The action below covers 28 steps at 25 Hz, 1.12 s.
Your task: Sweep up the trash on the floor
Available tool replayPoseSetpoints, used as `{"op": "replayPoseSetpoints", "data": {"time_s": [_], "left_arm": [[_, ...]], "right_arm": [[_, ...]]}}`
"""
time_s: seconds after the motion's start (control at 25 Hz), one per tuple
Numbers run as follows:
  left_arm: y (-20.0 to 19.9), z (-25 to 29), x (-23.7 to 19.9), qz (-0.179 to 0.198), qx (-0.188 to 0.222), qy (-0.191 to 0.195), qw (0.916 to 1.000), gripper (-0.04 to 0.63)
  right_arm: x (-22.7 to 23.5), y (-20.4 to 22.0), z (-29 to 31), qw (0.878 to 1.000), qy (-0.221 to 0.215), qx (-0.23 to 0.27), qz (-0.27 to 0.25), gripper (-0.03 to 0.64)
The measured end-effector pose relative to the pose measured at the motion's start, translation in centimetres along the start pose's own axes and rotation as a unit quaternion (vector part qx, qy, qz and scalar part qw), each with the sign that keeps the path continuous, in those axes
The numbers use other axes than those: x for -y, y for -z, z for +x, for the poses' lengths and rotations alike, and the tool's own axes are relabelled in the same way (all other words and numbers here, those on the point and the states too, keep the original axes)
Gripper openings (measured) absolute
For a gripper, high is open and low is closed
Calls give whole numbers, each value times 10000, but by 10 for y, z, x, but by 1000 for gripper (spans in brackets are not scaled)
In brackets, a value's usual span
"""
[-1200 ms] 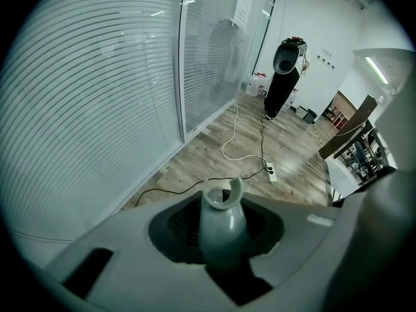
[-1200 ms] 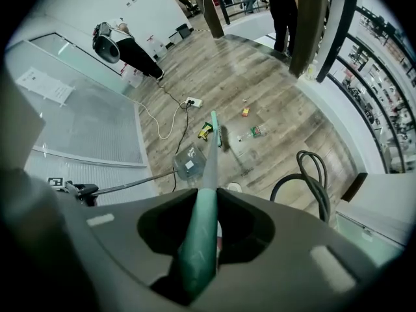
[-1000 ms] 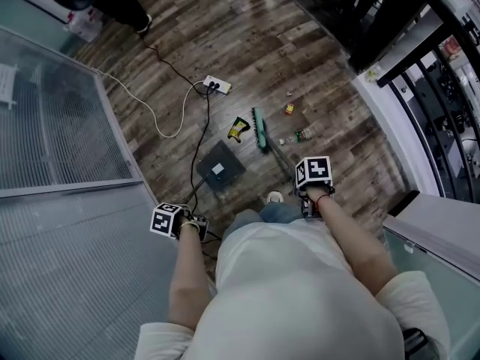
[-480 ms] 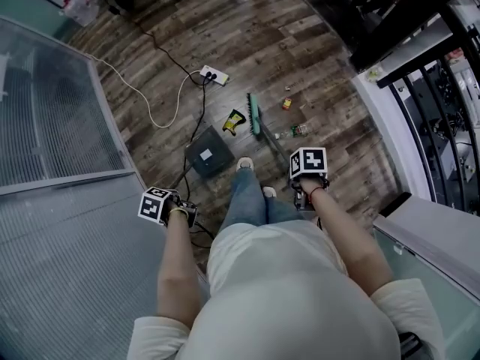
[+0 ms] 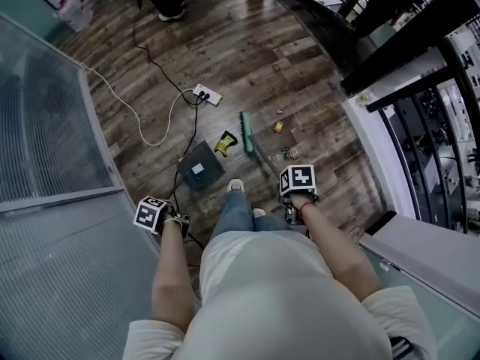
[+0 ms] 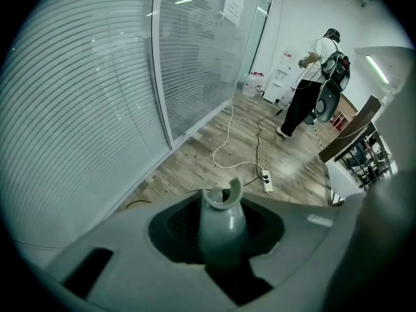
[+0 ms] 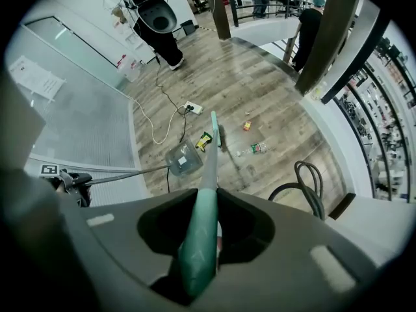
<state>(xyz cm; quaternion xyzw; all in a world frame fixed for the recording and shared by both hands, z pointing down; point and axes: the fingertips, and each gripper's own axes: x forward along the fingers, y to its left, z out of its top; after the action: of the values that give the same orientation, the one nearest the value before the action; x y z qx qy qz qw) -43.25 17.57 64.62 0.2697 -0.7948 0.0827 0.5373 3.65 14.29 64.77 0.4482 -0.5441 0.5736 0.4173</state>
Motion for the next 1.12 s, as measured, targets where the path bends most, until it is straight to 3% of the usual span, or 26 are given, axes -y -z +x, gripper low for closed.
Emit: {"op": "replayPoseSetpoints", "data": {"time_s": [0.64, 1.12], "left_arm": [[-39, 39, 28, 410, -146, -106, 9990, 94], [-55, 52, 35, 407, -250, -142, 9988, 94]], "right_arm": [[-34, -73, 17, 9972, 554, -85, -495, 95], [-58, -89, 48, 9876, 1037, -479, -1078, 95]]}}
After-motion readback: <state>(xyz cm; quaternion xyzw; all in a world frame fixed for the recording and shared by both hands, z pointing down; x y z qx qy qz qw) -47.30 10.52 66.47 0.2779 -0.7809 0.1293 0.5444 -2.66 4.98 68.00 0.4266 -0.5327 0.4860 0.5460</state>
